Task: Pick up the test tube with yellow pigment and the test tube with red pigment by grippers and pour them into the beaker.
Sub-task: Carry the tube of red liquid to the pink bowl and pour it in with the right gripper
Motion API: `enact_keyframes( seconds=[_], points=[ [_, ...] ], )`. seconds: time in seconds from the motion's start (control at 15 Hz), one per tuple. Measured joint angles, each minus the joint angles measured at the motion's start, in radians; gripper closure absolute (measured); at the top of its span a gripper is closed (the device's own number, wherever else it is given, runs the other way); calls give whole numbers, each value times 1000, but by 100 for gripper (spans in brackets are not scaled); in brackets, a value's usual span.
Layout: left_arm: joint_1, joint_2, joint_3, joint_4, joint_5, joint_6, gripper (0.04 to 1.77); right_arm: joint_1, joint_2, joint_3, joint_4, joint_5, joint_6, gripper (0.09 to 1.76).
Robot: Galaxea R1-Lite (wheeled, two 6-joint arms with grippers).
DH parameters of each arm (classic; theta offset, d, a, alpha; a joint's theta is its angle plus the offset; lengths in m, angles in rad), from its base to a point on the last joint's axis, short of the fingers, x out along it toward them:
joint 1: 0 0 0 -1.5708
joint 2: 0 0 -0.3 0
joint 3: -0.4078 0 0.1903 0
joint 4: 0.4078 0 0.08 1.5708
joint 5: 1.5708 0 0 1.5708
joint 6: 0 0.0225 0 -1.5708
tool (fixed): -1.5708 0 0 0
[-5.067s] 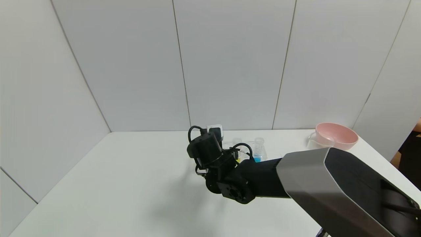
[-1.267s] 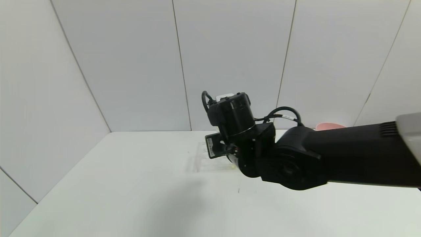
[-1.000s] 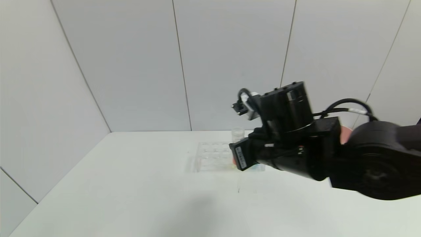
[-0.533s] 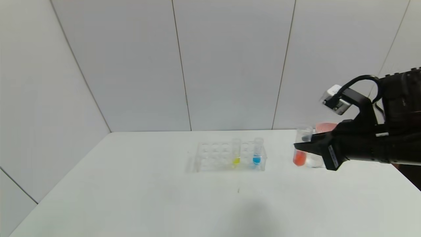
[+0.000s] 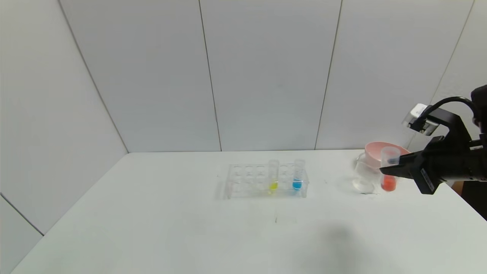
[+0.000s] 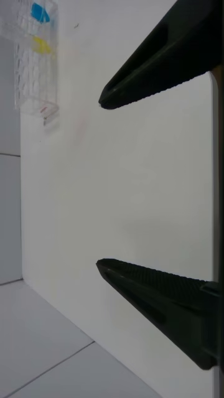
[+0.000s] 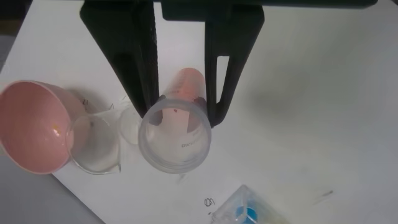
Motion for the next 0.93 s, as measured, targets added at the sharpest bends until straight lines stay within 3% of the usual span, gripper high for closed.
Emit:
enact_keyframes(
  seconds=[0.2,0.53,0.73,0.93],
  points=[
    [0,0,0,0,0,0,9,-77,57,-98,99,-1,-79,136],
    [0,0,0,0,0,0,9,-185,170,-356,367,-9,-203,136],
    [0,0,0,0,0,0,9,-215,249,-536,518,-56,-234,136],
    [0,0,0,0,0,0,9,-221,349,-679,560,-96,-244,136]
  ],
)
